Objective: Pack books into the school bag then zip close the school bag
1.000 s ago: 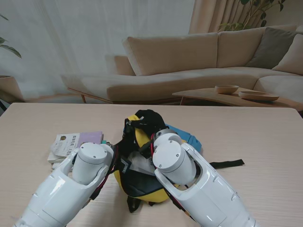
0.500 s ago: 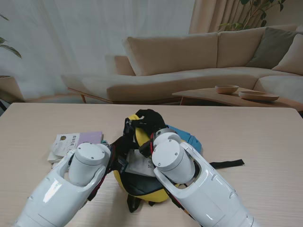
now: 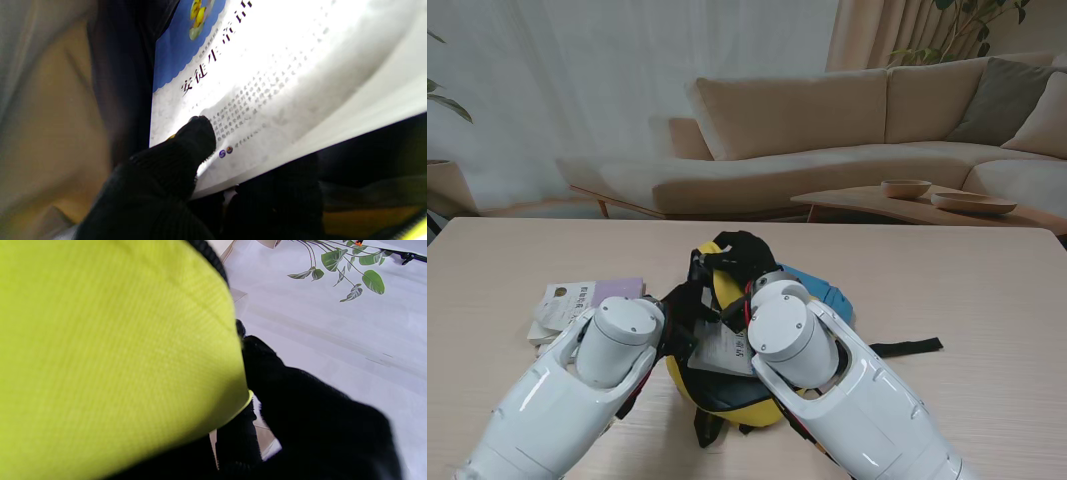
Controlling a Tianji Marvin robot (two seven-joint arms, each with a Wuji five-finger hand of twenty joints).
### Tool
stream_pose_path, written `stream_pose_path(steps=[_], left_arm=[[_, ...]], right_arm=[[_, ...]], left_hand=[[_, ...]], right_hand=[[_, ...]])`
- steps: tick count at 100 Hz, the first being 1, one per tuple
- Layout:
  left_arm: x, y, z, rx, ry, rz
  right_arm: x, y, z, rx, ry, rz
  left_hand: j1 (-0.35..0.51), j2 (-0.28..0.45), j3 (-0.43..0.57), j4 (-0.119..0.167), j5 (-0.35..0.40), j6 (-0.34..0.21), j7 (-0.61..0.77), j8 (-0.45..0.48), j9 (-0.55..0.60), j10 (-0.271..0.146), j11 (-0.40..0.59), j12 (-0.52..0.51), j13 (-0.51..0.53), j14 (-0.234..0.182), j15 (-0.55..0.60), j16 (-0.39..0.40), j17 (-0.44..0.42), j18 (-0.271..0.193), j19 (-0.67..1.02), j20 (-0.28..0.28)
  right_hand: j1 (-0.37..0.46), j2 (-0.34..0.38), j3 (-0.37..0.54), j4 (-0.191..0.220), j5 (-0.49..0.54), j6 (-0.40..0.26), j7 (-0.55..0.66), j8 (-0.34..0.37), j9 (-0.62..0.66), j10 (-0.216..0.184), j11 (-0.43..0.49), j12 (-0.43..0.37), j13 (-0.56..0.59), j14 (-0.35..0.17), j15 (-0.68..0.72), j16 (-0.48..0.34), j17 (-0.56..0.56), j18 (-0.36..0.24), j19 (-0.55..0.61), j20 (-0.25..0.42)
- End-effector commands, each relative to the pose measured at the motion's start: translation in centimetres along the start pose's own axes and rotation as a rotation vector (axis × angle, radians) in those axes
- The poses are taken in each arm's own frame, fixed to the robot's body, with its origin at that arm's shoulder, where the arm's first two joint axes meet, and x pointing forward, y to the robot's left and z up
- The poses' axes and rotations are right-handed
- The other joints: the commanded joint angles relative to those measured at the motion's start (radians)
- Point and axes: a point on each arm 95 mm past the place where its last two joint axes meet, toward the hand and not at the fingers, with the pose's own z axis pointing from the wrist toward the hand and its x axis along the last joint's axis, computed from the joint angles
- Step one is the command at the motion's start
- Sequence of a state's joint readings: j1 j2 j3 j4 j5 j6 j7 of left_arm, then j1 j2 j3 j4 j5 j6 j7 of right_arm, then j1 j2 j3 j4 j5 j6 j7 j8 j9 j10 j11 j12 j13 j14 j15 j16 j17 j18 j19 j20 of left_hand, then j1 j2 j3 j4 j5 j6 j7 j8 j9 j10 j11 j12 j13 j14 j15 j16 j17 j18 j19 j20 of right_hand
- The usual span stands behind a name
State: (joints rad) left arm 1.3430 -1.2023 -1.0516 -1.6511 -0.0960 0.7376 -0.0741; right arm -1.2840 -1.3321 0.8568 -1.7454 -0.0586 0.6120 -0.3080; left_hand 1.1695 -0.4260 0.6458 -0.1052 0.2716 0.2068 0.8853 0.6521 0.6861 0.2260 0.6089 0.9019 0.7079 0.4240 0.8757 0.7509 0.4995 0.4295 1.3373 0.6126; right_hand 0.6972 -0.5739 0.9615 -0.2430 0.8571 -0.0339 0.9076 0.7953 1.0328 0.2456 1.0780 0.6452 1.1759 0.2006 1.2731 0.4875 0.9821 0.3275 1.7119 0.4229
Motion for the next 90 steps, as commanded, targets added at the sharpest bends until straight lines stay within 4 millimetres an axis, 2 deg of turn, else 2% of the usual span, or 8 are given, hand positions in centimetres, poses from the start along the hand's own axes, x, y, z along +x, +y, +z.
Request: stream_pose_path(steps=[1, 19, 42, 47, 55, 64, 75, 90], left_arm=[[0.6, 0.5, 0.2, -0.035, 0.015, -0.009], [1.3, 0.8, 1.3, -0.054, 0.034, -0.012], [1.6, 1.3, 2.2, -0.069, 0.025, 0.006], [1.5, 1.4, 2.1, -0.066, 0.026, 0.011], [1.4, 1.3, 1.9, -0.063, 0.032, 0.022], [1.3, 1.2, 1.4, -0.067, 0.037, 0.027], [1.2, 1.0, 1.0, -0.057, 0.043, 0.044], [1.2, 0.9, 0.4, -0.048, 0.056, 0.054]], right_arm=[[0.4, -0.4, -0.1, 0.017, 0.012, 0.014], [0.4, -0.5, -0.2, 0.019, 0.013, 0.016], [0.4, -0.6, -0.2, 0.023, 0.013, 0.016], [0.3, -0.6, -0.2, 0.022, 0.012, 0.016], [0.3, -0.5, -0.2, 0.020, 0.011, 0.018], [0.3, -0.4, -0.1, 0.017, 0.008, 0.020], [0.2, -0.4, -0.1, 0.016, 0.007, 0.023], [0.2, -0.4, -0.1, 0.017, 0.007, 0.026]], left_hand=[[0.060, -0.034, 0.066, -0.039, 0.023, -0.043, 0.070, 0.062, 0.013, -0.032, 0.091, -0.030, 0.030, 0.033, 0.046, 0.021, 0.054, -0.046, 0.143, 0.084], [0.060, -0.039, 0.072, -0.039, 0.008, -0.077, 0.118, 0.103, 0.004, -0.044, 0.120, -0.053, 0.037, 0.031, 0.057, 0.025, 0.067, -0.053, 0.147, 0.079], [0.055, -0.043, 0.074, -0.039, 0.006, -0.076, 0.118, 0.109, 0.001, -0.040, 0.125, -0.079, 0.036, 0.029, 0.042, 0.016, 0.064, -0.052, 0.140, 0.073], [0.050, -0.042, 0.063, -0.034, 0.011, -0.049, 0.063, 0.077, -0.004, -0.028, 0.094, -0.093, 0.027, 0.025, 0.003, -0.008, 0.050, -0.040, 0.095, 0.052], [0.029, -0.018, -0.031, -0.001, -0.016, -0.036, -0.017, -0.002, -0.046, -0.006, -0.050, -0.071, -0.048, 0.026, -0.094, -0.068, -0.033, -0.020, -0.003, 0.028], [-0.163, 0.024, 0.047, 0.040, -0.066, -0.018, -0.095, -0.089, -0.217, 0.017, 0.002, -0.288, -0.139, 0.029, -0.191, -0.116, -0.137, -0.002, -0.105, 0.021], [-0.246, 0.013, 0.040, 0.047, -0.135, -0.021, -0.172, -0.145, -0.330, 0.025, -0.092, -0.389, -0.278, 0.017, -0.319, -0.181, -0.285, 0.016, -0.247, -0.029], [-0.295, 0.028, -0.010, 0.055, -0.125, -0.080, -0.421, -0.309, -0.452, 0.003, -0.209, -0.464, -0.450, -0.005, -0.471, -0.258, -0.441, 0.052, -0.418, -0.121]], right_hand=[[0.119, 0.039, 0.106, 0.019, 0.095, -0.167, 0.094, 0.053, 0.022, 0.030, 0.003, 0.006, 0.043, 0.025, 0.006, -0.010, 0.016, -0.004, 0.057, 0.004], [0.119, 0.039, 0.107, 0.019, 0.096, -0.166, 0.094, 0.052, 0.023, 0.030, 0.003, 0.006, 0.044, 0.025, 0.006, -0.011, 0.016, -0.002, 0.057, 0.004], [0.118, 0.039, 0.107, 0.019, 0.098, -0.167, 0.094, 0.052, 0.024, 0.030, 0.003, 0.006, 0.045, 0.026, 0.006, -0.011, 0.016, -0.001, 0.056, 0.005], [0.118, 0.039, 0.107, 0.019, 0.098, -0.167, 0.094, 0.052, 0.024, 0.030, 0.003, 0.006, 0.045, 0.026, 0.006, -0.011, 0.016, -0.001, 0.056, 0.005], [0.118, 0.038, 0.108, 0.019, 0.098, -0.167, 0.094, 0.052, 0.024, 0.030, 0.002, 0.006, 0.045, 0.026, 0.006, -0.011, 0.016, -0.001, 0.056, 0.005], [0.118, 0.038, 0.108, 0.019, 0.098, -0.167, 0.094, 0.052, 0.023, 0.031, 0.002, 0.006, 0.045, 0.025, 0.006, -0.011, 0.016, 0.000, 0.056, 0.005], [0.119, 0.038, 0.108, 0.019, 0.098, -0.166, 0.094, 0.052, 0.024, 0.031, 0.003, 0.006, 0.045, 0.026, 0.006, -0.011, 0.016, 0.000, 0.056, 0.005], [0.118, 0.038, 0.108, 0.019, 0.098, -0.167, 0.094, 0.052, 0.024, 0.031, 0.003, 0.006, 0.045, 0.027, 0.006, -0.011, 0.016, 0.000, 0.056, 0.006]])
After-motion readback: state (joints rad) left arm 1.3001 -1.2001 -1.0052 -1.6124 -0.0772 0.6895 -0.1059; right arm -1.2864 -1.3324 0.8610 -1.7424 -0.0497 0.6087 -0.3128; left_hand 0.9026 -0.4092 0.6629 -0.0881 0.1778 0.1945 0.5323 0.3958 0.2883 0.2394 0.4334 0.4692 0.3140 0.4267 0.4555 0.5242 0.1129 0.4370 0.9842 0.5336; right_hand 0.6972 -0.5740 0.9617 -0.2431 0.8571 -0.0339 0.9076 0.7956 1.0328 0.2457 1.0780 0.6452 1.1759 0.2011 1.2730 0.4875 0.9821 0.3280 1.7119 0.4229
